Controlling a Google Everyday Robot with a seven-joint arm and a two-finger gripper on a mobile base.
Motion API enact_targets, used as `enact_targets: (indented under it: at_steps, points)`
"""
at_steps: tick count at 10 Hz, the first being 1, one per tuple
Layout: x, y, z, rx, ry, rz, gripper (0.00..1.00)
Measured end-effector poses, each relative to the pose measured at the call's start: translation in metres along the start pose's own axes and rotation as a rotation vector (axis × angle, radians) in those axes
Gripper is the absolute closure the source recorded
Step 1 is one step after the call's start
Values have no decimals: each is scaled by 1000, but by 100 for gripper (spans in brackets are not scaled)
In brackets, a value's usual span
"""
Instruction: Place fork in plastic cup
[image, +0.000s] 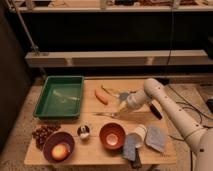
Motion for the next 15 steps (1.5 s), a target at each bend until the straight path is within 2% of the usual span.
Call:
enact_targets:
  at_steps: [3,5,8,10,13,15]
  points:
    - [1,2,-1,0,11,12,100]
    - [-3,-3,-5,14,10,-9,100]
    - [-20,-34,-31,12,17,-86,100]
    - [-38,-65,-57,-6,25,-149,100]
    - [-69,-115,-100,-59,43,-240,100]
    - [-83,-135,-123,-96,60,-270,100]
